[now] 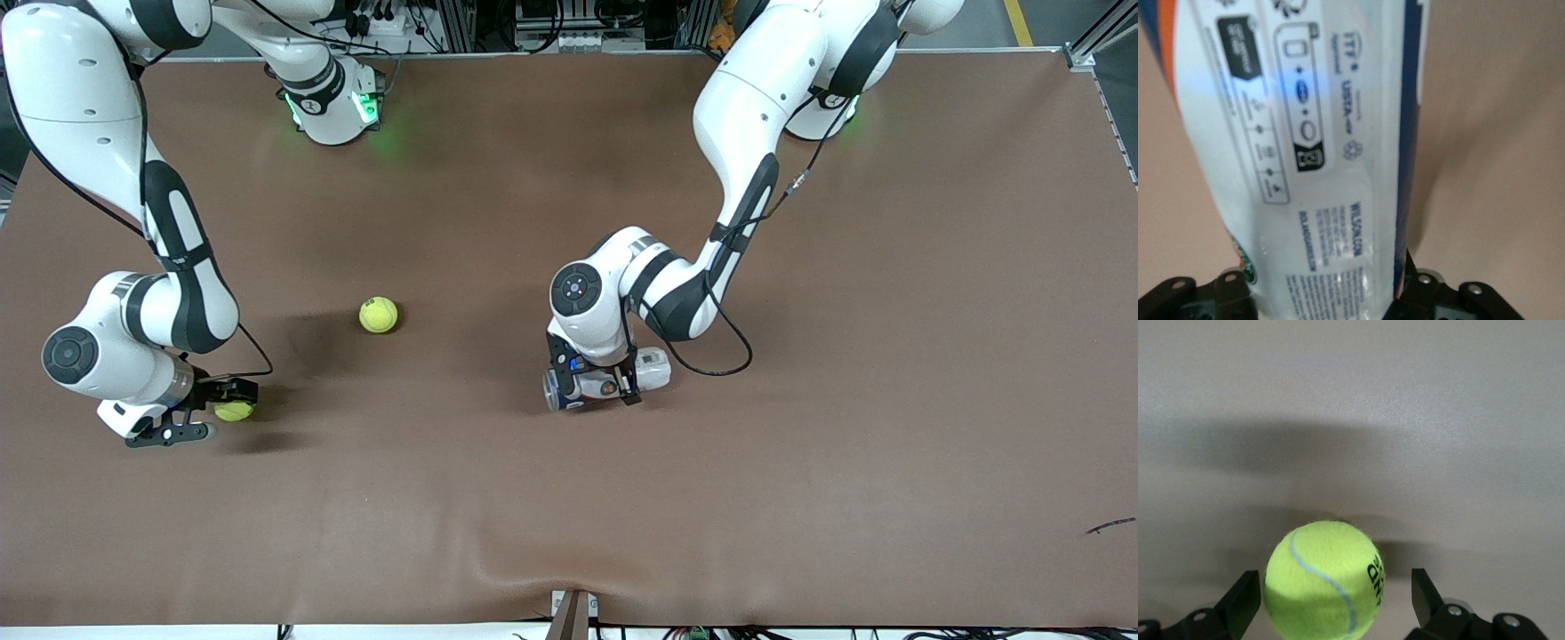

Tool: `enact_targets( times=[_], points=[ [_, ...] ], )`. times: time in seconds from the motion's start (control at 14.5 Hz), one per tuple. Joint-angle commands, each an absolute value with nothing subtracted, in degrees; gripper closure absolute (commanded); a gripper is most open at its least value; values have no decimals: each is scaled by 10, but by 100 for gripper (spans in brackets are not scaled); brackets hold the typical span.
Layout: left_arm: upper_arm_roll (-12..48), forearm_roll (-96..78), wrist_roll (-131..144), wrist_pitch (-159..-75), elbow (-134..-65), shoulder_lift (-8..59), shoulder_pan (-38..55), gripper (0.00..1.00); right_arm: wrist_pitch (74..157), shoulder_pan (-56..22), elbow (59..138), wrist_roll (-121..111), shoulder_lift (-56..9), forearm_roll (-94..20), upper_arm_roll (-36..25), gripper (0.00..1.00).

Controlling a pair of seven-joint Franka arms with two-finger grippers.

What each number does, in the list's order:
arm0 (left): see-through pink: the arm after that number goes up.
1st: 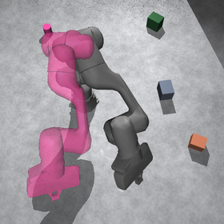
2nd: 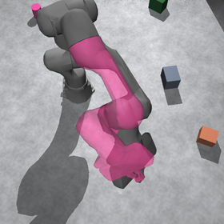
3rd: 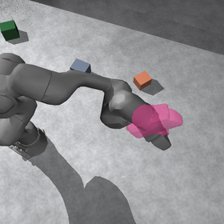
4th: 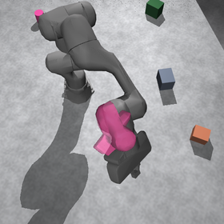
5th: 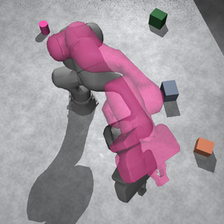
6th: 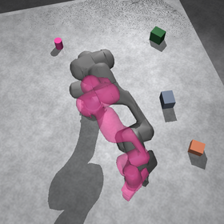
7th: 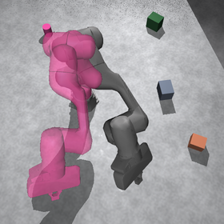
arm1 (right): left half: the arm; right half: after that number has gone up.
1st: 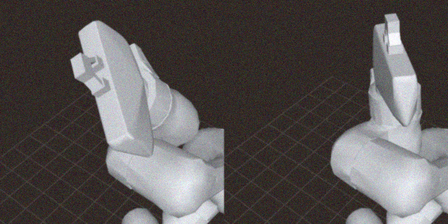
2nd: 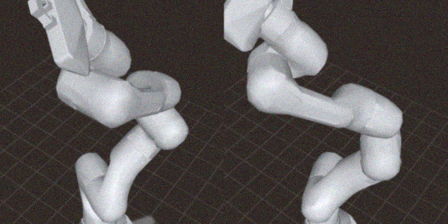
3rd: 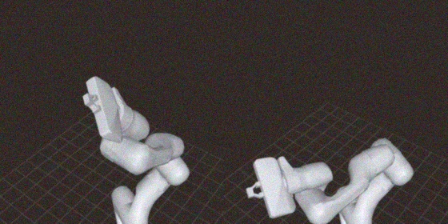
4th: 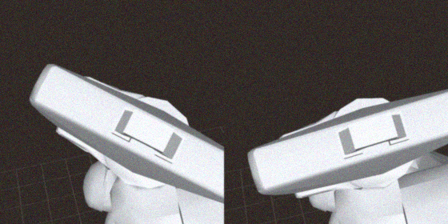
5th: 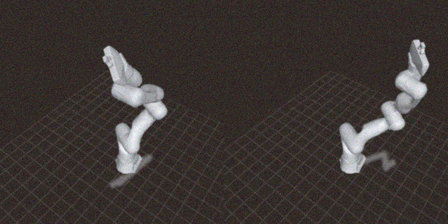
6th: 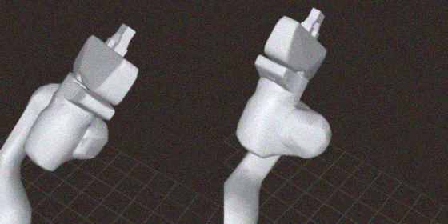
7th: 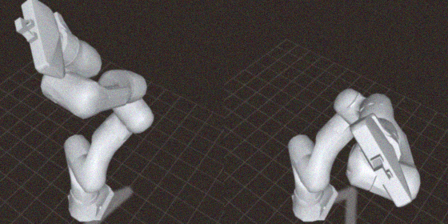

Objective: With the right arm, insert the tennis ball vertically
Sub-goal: 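Lift the can with the left gripper while the right gripper lifts the ball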

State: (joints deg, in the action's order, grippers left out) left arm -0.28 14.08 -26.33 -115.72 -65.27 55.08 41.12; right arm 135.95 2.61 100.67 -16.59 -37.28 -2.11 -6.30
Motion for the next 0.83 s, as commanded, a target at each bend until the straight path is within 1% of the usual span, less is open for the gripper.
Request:
enact_targets(
  times=[0.0,0.14,0.21,0.34,0.41,0.48,0.55,0.76],
  points=[
    [5,145,-223,-1197,-657,533,412,29,1361,34,991,-177,-387,-28,-57,0],
    [22,145,-185,-1219,-657,527,412,29,1365,34,991,-177,-387,-32,-57,0],
    [29,145,-170,-1235,-658,525,412,29,1365,34,991,-177,-387,-32,-57,9],
    [46,145,-125,-1256,-658,517,412,29,1364,33,990,-176,-387,-32,-57,63],
    [54,145,-100,-1266,-658,517,412,29,1364,33,987,-176,-387,-32,-57,80],
    [59,145,-79,-1287,-658,516,412,29,1364,34,984,-176,-386,-32,-56,94],
    [65,145,-59,-1317,-659,515,412,29,1363,33,978,-176,-385,-32,-56,100],
    [70,150,28,-1404,-664,521,437,29,1352,29,961,-176,-378,-32,-56,100]
  ],
)
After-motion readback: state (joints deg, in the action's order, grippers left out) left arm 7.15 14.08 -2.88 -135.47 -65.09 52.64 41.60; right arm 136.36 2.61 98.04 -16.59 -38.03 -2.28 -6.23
